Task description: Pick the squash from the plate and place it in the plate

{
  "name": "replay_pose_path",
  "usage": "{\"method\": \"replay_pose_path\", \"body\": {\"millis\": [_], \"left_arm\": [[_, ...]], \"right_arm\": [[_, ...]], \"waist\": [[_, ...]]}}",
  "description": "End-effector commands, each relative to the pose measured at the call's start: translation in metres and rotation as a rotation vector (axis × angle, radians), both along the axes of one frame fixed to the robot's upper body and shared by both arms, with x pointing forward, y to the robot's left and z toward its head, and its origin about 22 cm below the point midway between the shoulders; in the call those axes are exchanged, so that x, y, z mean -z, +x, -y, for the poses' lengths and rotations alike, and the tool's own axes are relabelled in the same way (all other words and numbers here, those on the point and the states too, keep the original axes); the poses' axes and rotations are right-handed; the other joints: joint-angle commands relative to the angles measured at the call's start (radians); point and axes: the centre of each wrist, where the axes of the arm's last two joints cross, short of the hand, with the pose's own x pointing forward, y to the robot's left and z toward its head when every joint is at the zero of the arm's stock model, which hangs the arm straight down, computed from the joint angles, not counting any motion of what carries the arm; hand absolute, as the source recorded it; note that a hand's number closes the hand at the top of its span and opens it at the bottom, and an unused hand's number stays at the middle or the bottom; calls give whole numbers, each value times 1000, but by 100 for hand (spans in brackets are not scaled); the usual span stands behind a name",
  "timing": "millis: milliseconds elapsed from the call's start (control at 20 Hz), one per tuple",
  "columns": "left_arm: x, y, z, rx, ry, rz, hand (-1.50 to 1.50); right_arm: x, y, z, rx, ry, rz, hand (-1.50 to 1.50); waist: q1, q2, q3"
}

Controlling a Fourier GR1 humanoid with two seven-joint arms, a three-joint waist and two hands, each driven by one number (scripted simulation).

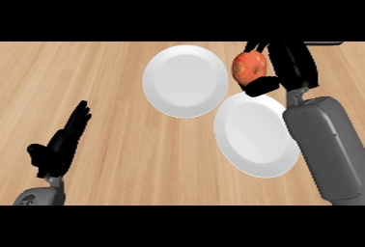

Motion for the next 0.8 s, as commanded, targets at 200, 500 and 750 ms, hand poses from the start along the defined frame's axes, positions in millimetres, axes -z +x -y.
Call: {"method": "replay_pose_path", "body": {"millis": [200, 500, 750], "left_arm": [[6, -3, 7, 1, 0, -11, 0], [5, 3, 4, 7, 20, 2, 0], [1, 6, 21, 44, 2, -2, 0]], "right_arm": [[6, 40, -61, -79, 19, -67, 150], [47, 52, -116, -66, 38, -92, 150], [41, 60, -114, 32, 241, -78, 150]], "waist": [[3, 2, 0], [28, 10, 0], [45, 10, 1]]}}
